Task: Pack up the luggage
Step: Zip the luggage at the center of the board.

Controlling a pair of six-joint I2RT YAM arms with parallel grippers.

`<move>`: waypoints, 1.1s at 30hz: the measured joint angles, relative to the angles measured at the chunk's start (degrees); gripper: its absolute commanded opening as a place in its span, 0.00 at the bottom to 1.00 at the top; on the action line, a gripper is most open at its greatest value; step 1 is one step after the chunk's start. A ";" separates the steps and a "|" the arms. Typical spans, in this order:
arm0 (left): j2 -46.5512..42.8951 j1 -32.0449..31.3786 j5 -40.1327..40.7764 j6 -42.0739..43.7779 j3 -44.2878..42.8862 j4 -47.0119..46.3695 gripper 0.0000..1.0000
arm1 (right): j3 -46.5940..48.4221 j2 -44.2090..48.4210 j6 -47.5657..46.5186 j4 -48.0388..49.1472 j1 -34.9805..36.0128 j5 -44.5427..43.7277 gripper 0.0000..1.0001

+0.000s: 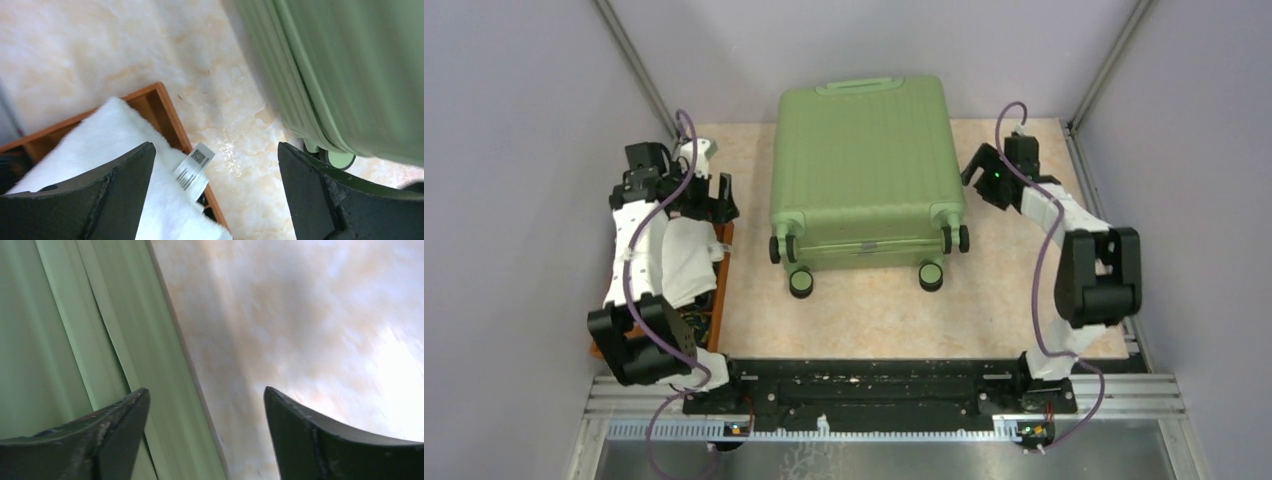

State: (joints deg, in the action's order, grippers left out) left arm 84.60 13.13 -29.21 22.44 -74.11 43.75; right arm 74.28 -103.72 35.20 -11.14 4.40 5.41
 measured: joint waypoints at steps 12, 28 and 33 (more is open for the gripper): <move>-20.39 -5.70 -15.74 6.62 1.16 12.83 0.98 | -36.48 32.96 -0.83 4.24 -2.08 1.51 0.99; -14.36 -18.56 -8.57 -5.60 7.96 6.25 0.98 | -57.42 57.27 -5.29 17.25 -2.08 6.73 0.93; -14.36 -19.91 -8.17 -9.05 8.94 5.33 0.88 | -57.22 52.46 -7.61 18.82 -2.08 8.15 0.86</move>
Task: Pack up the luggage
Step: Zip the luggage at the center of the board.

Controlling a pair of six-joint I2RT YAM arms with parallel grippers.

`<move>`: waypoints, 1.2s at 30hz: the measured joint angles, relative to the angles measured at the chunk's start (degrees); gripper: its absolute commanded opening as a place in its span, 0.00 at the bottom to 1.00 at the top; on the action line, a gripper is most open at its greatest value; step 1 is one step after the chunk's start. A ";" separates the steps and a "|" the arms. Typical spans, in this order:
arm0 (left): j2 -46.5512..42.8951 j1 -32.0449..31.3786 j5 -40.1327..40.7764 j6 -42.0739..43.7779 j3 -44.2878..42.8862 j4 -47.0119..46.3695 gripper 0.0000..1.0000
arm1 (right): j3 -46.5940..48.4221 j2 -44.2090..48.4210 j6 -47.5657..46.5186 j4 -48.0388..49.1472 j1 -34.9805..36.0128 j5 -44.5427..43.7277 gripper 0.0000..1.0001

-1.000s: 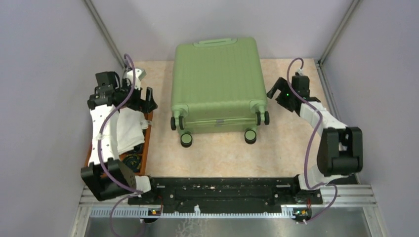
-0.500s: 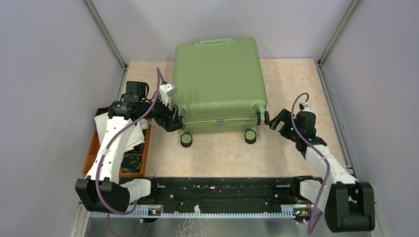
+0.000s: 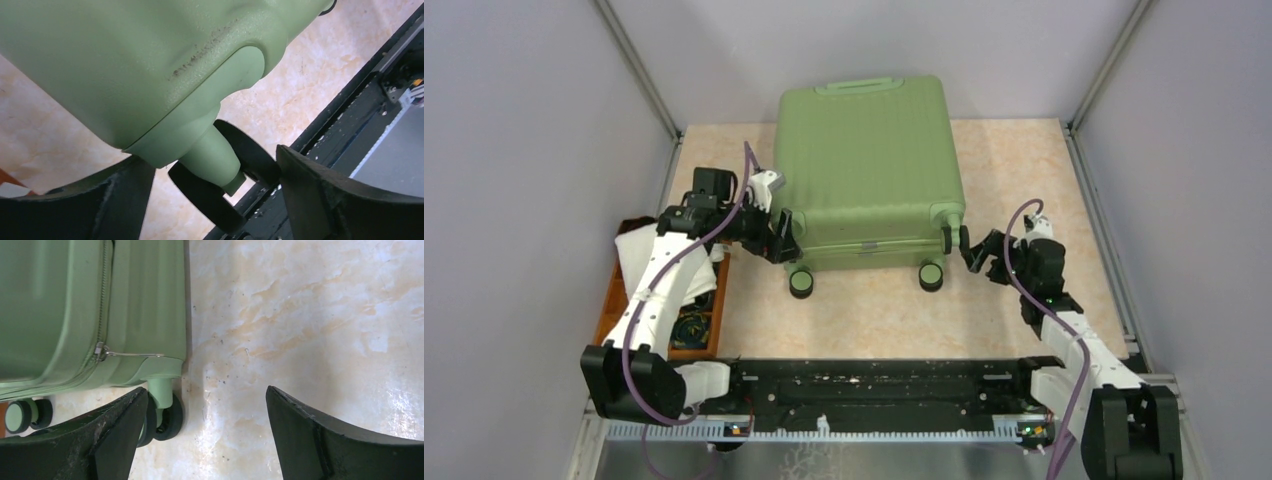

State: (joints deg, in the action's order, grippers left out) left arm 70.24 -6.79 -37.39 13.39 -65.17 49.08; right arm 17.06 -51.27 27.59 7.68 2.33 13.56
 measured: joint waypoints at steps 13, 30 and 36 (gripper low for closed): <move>1.31 -0.02 8.24 -12.81 -5.31 -0.44 0.19 | 1.73 -13.05 -3.23 13.79 0.02 11.67 0.74; 6.93 -0.22 11.80 -8.22 -13.81 4.37 0.08 | 2.36 -19.91 -7.63 21.07 6.08 15.78 0.66; 7.30 -0.26 12.92 -7.19 -15.32 4.57 0.04 | 2.36 -21.18 -8.96 23.08 6.08 16.44 0.62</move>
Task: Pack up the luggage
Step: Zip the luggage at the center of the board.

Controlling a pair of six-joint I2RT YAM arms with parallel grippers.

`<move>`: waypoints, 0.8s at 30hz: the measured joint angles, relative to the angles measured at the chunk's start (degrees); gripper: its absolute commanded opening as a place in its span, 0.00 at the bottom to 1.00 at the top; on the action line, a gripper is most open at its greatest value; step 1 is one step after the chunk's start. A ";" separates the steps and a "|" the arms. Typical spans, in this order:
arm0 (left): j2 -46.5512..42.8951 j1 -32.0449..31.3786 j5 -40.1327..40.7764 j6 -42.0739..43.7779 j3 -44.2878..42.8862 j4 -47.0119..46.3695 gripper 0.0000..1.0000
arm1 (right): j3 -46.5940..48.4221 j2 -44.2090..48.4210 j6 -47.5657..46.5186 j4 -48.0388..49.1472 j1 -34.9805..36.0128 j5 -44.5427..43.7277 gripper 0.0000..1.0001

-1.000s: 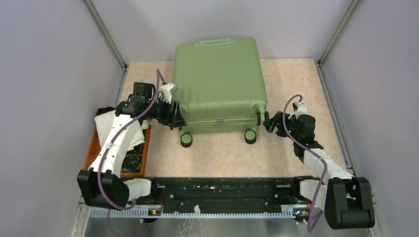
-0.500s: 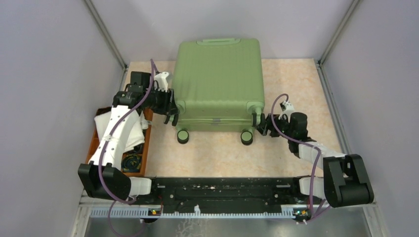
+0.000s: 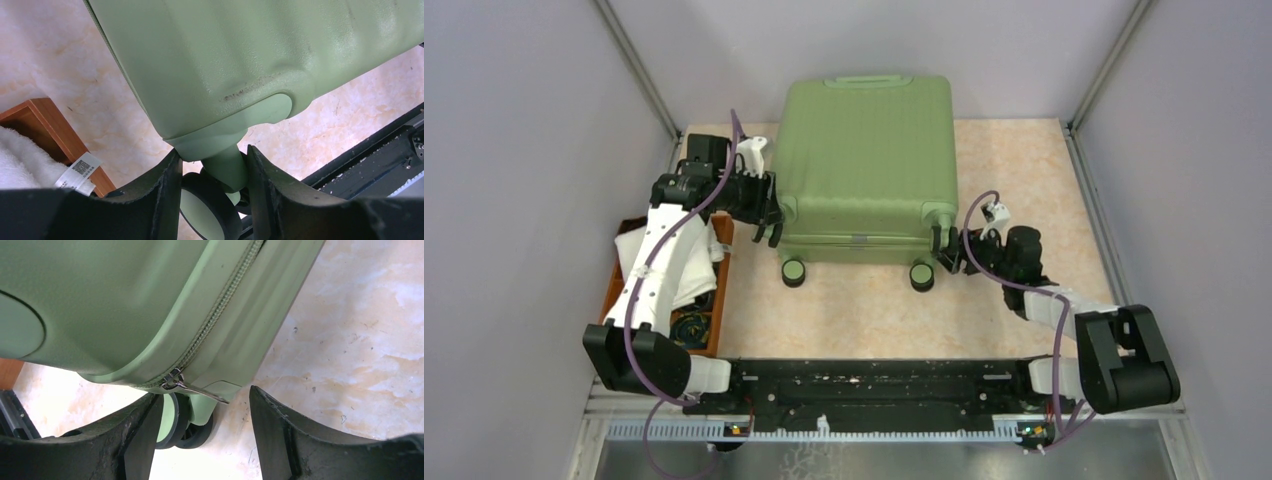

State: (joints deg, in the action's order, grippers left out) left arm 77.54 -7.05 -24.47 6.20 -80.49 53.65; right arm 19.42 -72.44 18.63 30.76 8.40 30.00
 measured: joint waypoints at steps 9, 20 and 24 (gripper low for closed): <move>0.76 0.00 0.02 0.39 -0.09 -0.92 0.02 | 0.07 -1.70 -1.68 4.39 0.04 3.04 0.39; 0.76 0.04 0.11 0.59 0.15 -2.62 0.00 | -0.20 -0.94 -3.45 5.18 -0.07 3.37 0.00; 0.76 0.11 0.13 0.81 0.50 -3.02 0.00 | -1.03 2.29 -3.50 4.55 -0.04 0.50 0.00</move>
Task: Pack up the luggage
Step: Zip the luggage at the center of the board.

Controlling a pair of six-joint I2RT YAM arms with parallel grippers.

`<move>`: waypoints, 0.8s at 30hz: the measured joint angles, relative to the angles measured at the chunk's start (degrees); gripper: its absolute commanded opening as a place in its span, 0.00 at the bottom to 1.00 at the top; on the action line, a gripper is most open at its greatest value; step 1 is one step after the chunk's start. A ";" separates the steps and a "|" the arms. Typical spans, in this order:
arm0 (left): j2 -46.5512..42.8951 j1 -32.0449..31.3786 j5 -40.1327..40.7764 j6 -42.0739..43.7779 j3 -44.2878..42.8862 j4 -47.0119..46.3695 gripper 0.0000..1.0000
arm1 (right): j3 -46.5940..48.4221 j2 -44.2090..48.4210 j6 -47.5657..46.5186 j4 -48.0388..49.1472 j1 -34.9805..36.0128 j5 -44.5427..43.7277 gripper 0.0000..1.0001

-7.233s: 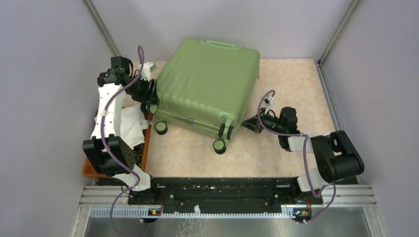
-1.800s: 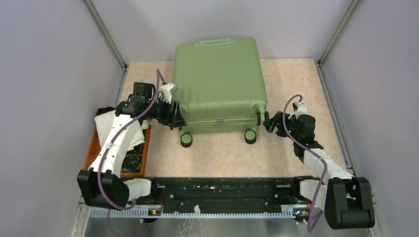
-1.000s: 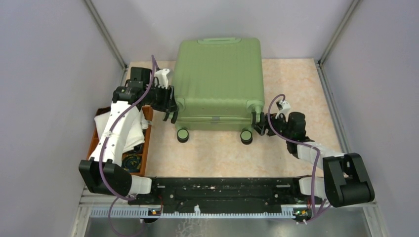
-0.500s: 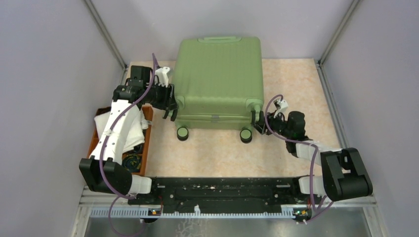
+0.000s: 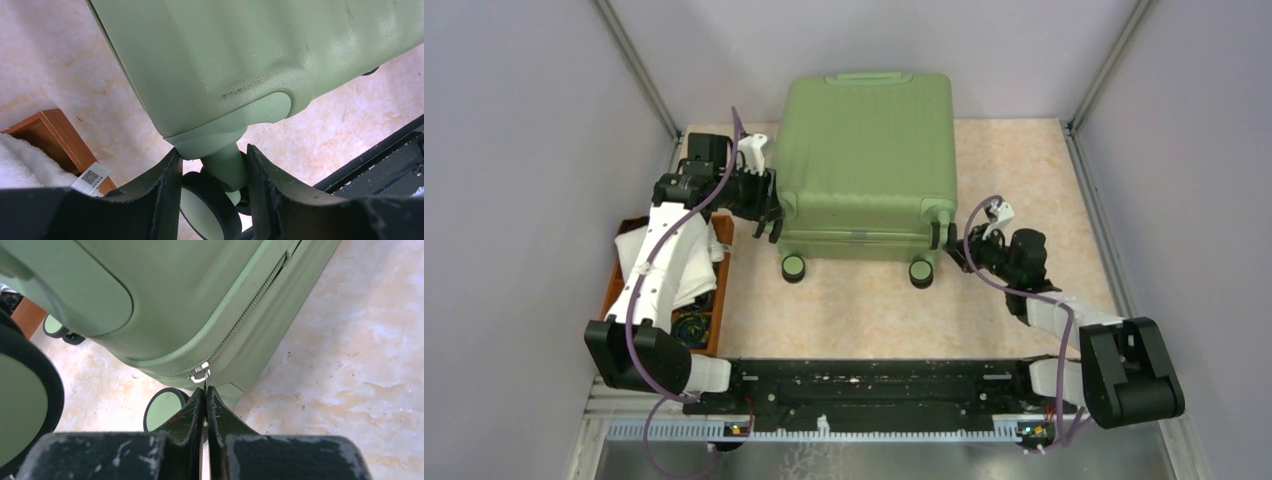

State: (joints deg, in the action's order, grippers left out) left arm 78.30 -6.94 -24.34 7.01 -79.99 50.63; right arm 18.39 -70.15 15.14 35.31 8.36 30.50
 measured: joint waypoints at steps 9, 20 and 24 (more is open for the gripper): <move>-0.02 0.04 -0.11 0.17 0.61 -0.46 0.00 | -1.64 5.16 1.20 -3.30 0.63 -3.82 0.00; -0.20 0.11 -0.68 0.20 1.88 -1.29 0.00 | -6.01 12.52 2.32 -3.17 6.91 -14.12 0.00; -0.68 0.42 -1.38 0.22 2.99 -2.36 0.00 | -6.88 14.34 2.38 -3.54 11.41 -20.87 0.00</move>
State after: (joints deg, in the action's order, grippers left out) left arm 77.62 -6.52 -25.71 7.22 -76.99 48.27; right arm 11.51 -55.81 17.52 31.77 19.77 9.63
